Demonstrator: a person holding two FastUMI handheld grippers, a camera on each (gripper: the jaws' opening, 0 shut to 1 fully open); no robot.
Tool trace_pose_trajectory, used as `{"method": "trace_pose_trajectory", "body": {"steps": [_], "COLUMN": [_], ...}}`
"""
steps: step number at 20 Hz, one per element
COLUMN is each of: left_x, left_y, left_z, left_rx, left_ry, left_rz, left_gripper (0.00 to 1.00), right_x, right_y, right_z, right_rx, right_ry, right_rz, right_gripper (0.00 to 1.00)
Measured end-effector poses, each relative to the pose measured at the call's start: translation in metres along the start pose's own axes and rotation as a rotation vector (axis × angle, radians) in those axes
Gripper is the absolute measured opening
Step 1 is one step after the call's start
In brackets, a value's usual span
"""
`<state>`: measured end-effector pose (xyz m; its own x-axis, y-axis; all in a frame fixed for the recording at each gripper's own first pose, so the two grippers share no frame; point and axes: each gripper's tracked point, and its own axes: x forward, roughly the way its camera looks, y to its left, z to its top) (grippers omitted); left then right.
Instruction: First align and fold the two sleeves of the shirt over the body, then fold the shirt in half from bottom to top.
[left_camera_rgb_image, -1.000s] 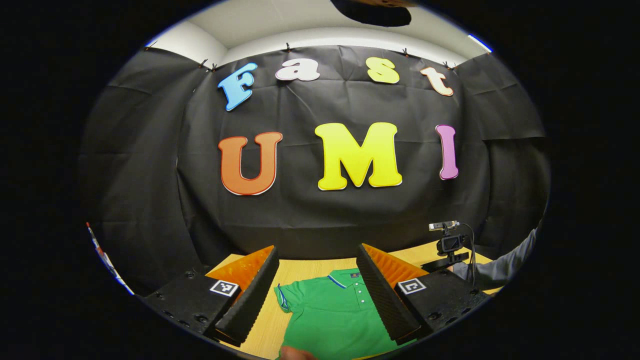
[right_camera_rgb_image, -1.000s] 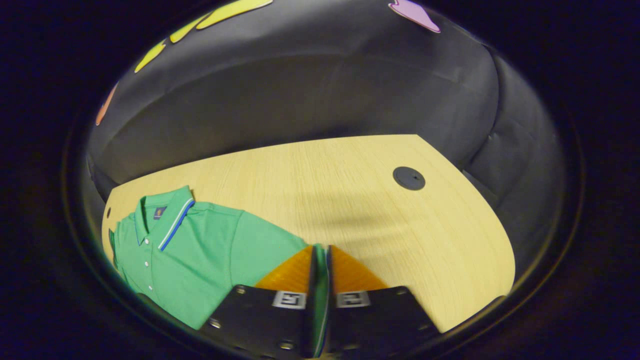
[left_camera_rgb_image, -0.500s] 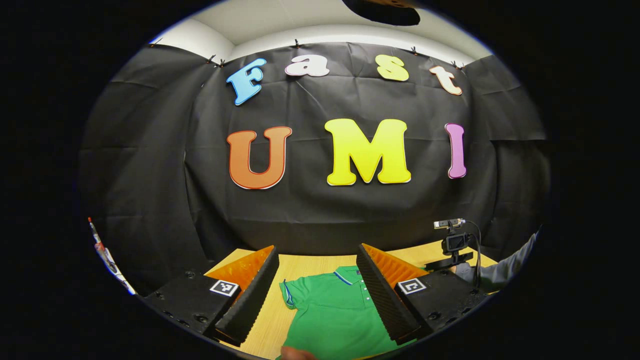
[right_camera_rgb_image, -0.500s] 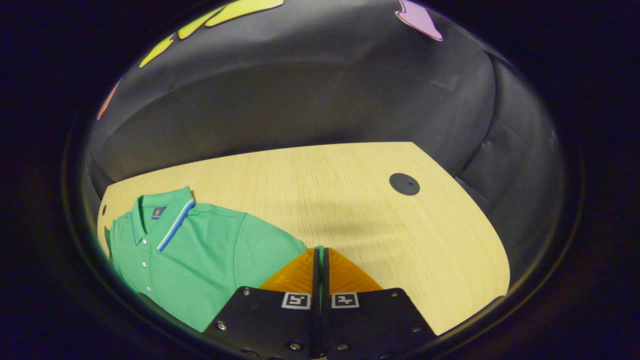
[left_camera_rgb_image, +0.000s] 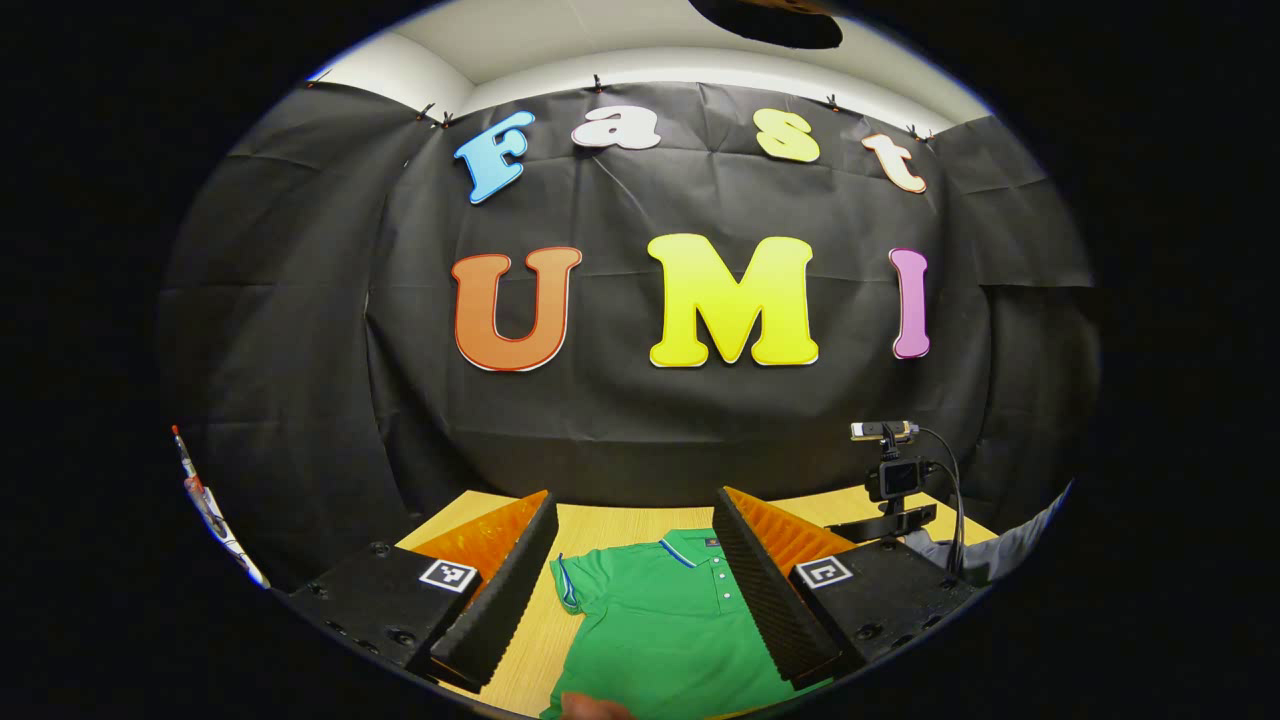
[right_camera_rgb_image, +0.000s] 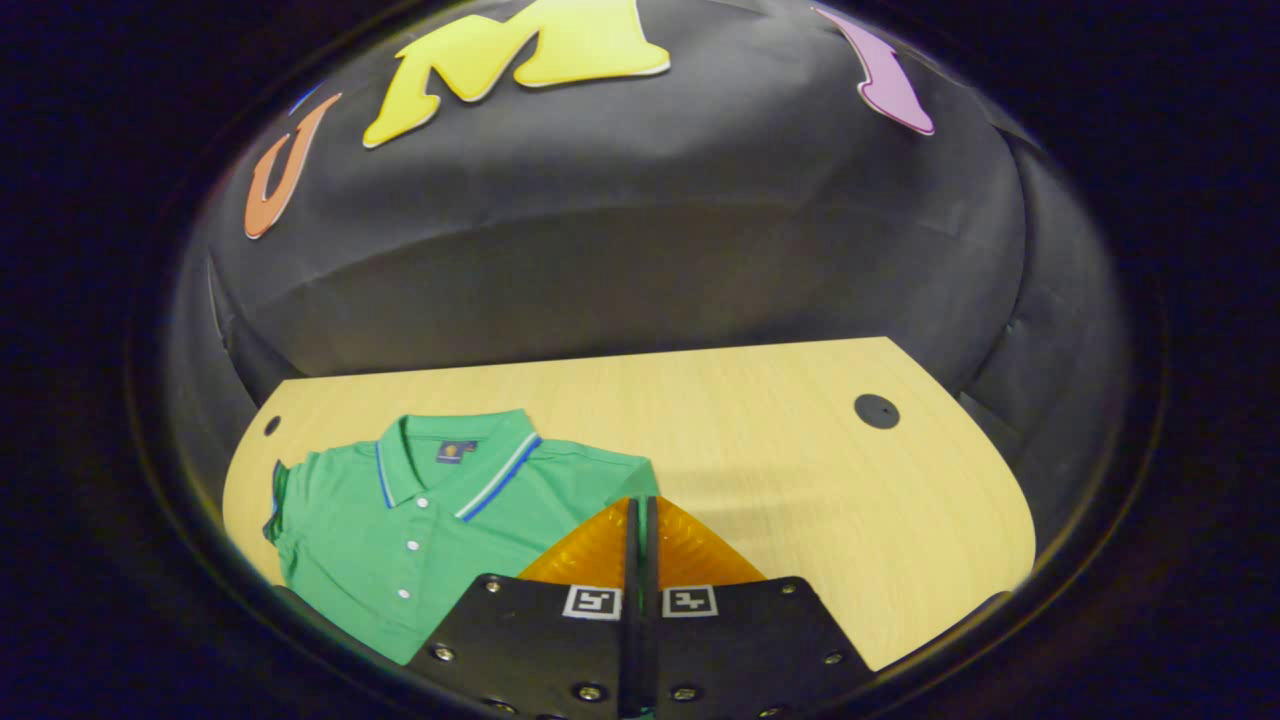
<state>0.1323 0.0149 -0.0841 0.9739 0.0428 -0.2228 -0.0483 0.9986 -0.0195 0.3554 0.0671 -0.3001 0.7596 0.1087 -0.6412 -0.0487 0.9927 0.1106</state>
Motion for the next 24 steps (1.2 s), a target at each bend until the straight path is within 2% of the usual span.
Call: {"method": "trace_pose_trajectory", "body": {"steps": [6,13,17,21,23,24], "left_x": [-0.004,-0.007,-0.014,-0.017,-0.019,-0.019], "left_y": [0.007,0.011,0.018,0.027,0.032,0.033], "left_z": [0.0,-0.002,-0.004,-0.006,-0.006,-0.005], "left_rx": [0.006,0.006,0.011,0.011,0.012,0.015], "left_ry": [0.003,0.011,0.013,0.016,0.012,0.008], "left_rz": [0.023,0.041,0.062,0.088,0.097,0.102], "left_gripper": [0.99,0.99,0.99,0.99,0.99,0.99], "right_x": [-0.001,0.003,0.007,0.008,0.009,0.009], "right_y": [0.045,0.092,0.1,0.1,0.103,0.11], "right_z": [-0.02,-0.058,-0.081,-0.082,-0.086,-0.087], "right_rx": [0.025,-0.009,-0.028,-0.084,-0.119,-0.128], "right_ry": [0.045,0.112,0.15,0.097,0.1,0.097], "right_rz": [0.071,0.13,0.135,0.125,0.127,0.16], "right_gripper": [0.01,0.01,0.01,0.02,0.05,0.22]}}
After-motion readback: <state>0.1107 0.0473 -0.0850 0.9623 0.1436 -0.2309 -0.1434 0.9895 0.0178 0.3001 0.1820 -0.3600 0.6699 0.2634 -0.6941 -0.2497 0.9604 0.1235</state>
